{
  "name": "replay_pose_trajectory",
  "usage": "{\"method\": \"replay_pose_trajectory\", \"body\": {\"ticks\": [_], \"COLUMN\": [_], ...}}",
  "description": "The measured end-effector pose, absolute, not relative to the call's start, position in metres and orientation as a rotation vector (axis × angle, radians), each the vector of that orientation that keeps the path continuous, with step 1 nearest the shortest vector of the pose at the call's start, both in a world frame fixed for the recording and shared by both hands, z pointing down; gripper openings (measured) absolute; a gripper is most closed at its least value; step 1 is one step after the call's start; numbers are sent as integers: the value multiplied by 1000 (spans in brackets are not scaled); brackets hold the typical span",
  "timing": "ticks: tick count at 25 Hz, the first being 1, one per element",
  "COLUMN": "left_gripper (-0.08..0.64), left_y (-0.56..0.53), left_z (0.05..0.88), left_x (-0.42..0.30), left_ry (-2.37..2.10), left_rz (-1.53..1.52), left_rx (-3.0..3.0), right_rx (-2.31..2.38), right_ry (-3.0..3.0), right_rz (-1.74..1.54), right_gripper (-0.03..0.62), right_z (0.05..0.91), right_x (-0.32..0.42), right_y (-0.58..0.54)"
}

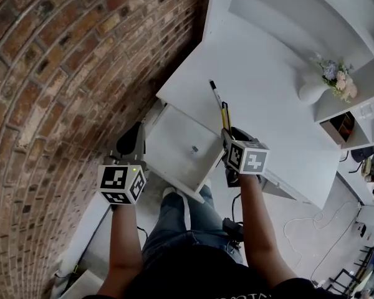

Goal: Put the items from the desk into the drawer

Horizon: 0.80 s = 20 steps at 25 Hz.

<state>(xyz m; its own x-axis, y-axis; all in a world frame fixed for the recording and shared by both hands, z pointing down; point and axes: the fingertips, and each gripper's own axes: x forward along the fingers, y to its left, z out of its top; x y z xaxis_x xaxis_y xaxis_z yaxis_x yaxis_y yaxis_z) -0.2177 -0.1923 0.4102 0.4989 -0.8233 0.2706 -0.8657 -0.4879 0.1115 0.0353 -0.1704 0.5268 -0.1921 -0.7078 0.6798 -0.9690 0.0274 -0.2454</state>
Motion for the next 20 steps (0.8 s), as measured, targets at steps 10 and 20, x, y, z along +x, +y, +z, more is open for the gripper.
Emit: {"method": "replay_pose_trajectory", "body": {"ticks": [10,20], "left_gripper": [2,2], "left_y": [-186,-189], "left_z": [436,455], "left_x": [-251,-267], "left_ry": [-1425,-1390], "left_rz": [302,354], "left_rx": [2469,2474], "right_rx": [1528,1323], "right_ry": [-1942,-1851], "right_rz": [1048,1164], "right_gripper": [127,127], "right_z": [574,653], "right_x": [-42,-107], "right_y": [-157,-166]}}
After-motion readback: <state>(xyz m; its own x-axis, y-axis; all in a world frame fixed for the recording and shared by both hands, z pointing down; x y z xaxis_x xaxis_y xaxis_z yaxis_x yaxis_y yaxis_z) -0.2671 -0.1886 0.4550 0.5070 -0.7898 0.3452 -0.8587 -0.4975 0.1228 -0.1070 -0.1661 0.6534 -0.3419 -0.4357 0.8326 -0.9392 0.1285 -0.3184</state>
